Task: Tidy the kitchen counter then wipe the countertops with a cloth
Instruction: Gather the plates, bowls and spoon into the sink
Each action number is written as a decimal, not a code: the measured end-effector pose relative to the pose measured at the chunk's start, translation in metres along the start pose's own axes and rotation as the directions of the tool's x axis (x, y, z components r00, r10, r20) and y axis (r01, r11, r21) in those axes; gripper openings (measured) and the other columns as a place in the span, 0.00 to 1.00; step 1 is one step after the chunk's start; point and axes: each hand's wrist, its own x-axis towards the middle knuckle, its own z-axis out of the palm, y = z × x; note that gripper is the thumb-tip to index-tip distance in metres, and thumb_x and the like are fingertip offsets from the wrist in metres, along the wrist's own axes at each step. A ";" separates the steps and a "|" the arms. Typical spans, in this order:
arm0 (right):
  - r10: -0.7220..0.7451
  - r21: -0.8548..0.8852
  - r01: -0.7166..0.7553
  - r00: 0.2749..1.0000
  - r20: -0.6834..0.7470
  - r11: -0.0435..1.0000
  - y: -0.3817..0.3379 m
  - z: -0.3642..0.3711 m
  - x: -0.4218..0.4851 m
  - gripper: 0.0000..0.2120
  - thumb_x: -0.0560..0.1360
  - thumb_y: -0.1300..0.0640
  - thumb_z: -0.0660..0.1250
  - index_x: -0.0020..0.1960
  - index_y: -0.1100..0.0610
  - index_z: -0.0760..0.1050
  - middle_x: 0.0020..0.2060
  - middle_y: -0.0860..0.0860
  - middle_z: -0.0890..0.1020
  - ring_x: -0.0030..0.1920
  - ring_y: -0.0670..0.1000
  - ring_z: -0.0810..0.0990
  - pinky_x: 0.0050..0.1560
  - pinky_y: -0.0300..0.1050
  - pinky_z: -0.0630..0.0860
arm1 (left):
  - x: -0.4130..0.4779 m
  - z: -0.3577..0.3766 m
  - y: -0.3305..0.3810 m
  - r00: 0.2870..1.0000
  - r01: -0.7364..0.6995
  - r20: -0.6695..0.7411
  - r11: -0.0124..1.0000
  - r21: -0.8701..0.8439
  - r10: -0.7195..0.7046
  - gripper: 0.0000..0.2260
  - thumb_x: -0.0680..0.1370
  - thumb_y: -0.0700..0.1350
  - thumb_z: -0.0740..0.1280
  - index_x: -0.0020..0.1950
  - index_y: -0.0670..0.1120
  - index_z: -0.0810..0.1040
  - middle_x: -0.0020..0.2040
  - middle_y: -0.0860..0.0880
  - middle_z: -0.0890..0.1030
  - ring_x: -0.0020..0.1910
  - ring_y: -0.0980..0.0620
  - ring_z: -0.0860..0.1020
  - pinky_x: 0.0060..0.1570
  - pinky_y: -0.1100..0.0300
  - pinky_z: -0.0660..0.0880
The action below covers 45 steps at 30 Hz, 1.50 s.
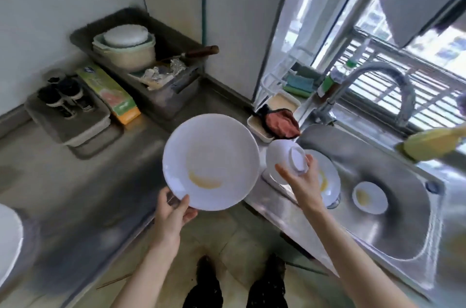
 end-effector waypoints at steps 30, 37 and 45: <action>0.267 0.060 -0.260 0.930 -0.251 0.964 0.177 -0.264 0.077 0.39 0.64 0.55 0.78 0.69 0.55 0.60 0.60 0.51 0.66 0.57 0.49 0.68 0.60 0.44 0.67 | 0.041 0.361 -0.173 0.950 0.292 -0.051 0.823 0.487 -0.307 0.20 0.75 0.28 0.58 0.66 0.41 0.66 0.65 0.40 0.71 0.58 0.37 0.75 0.45 0.46 0.75; 0.250 0.101 -0.233 0.941 -0.230 0.967 0.191 -0.258 0.082 0.34 0.65 0.58 0.77 0.62 0.48 0.61 0.58 0.49 0.67 0.58 0.49 0.68 0.58 0.42 0.65 | 0.081 0.346 -0.203 0.942 0.320 -0.093 0.780 0.538 -0.322 0.13 0.77 0.35 0.62 0.61 0.43 0.67 0.62 0.36 0.74 0.48 0.38 0.77 0.38 0.50 0.76; 0.291 0.099 -0.276 0.936 -0.200 0.956 0.195 -0.244 0.085 0.36 0.58 0.49 0.77 0.61 0.46 0.63 0.60 0.49 0.69 0.62 0.52 0.69 0.64 0.55 0.70 | 0.103 0.339 -0.207 0.938 0.315 -0.068 0.752 0.579 -0.340 0.20 0.73 0.37 0.70 0.62 0.34 0.70 0.59 0.36 0.77 0.55 0.37 0.77 0.54 0.46 0.74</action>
